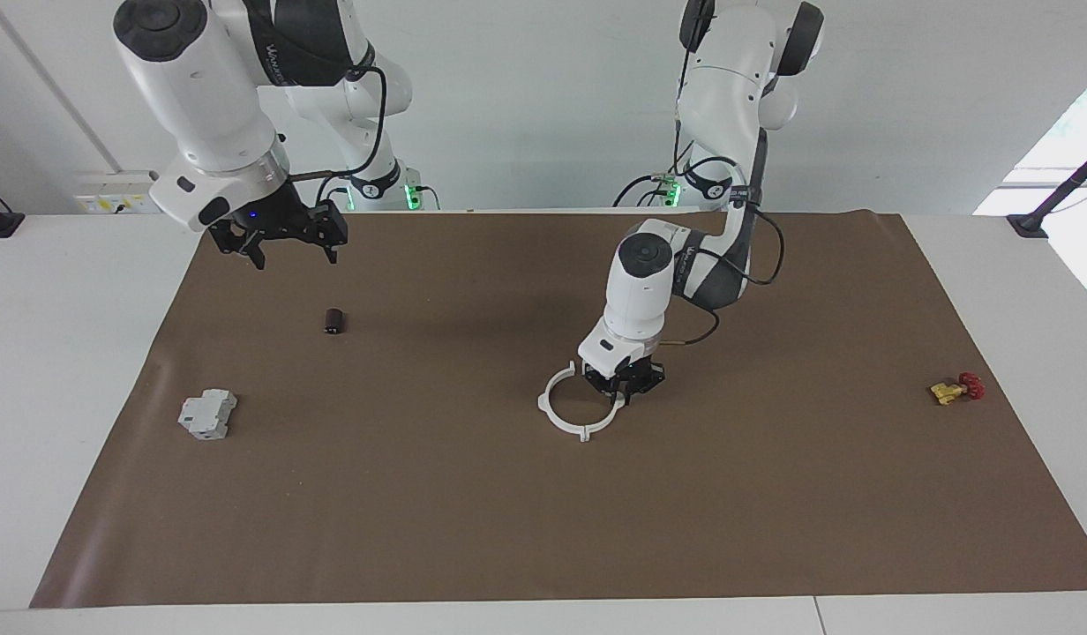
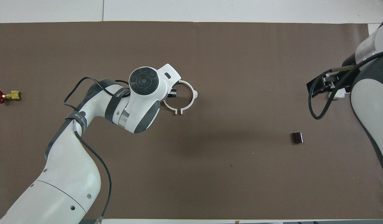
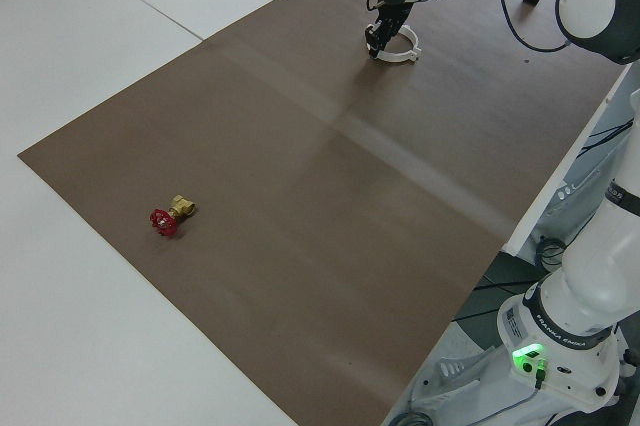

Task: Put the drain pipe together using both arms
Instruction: 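Release the joined clamp with the right gripper and withdraw it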

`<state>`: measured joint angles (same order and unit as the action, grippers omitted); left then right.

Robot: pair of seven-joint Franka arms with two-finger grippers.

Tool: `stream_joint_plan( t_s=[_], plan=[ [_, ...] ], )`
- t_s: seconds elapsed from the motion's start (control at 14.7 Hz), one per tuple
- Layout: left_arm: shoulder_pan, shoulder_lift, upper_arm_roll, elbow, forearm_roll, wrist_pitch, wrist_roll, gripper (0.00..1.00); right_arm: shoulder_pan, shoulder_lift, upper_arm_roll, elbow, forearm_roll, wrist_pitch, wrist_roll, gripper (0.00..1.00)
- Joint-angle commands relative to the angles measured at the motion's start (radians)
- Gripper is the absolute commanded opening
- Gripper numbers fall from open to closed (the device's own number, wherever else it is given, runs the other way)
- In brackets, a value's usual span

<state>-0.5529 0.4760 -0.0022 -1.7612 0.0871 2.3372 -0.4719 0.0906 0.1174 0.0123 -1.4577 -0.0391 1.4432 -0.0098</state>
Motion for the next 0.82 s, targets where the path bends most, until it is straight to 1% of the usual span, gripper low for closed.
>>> stream_joint_plan(
  t_s=[0.0,0.2,0.61,0.75],
  plan=[
    [-0.022,-0.007,0.013,-0.020,0.016,0.016,-0.017,0.00,-0.029,-0.065,0.008,-0.092,0.002,0.020,-0.038,1.00],
    [-0.022,-0.008,0.013,-0.026,0.016,0.017,-0.017,0.00,-0.020,-0.051,0.009,-0.090,0.002,0.045,-0.027,1.00],
    [-0.009,-0.007,0.013,-0.018,0.016,0.034,-0.017,0.00,-0.063,-0.074,0.009,-0.076,0.004,0.034,0.005,1.00],
    [-0.006,-0.005,0.013,-0.018,0.016,0.045,-0.017,0.00,-0.063,-0.079,0.008,-0.084,0.027,0.036,0.023,1.00]
  ],
)
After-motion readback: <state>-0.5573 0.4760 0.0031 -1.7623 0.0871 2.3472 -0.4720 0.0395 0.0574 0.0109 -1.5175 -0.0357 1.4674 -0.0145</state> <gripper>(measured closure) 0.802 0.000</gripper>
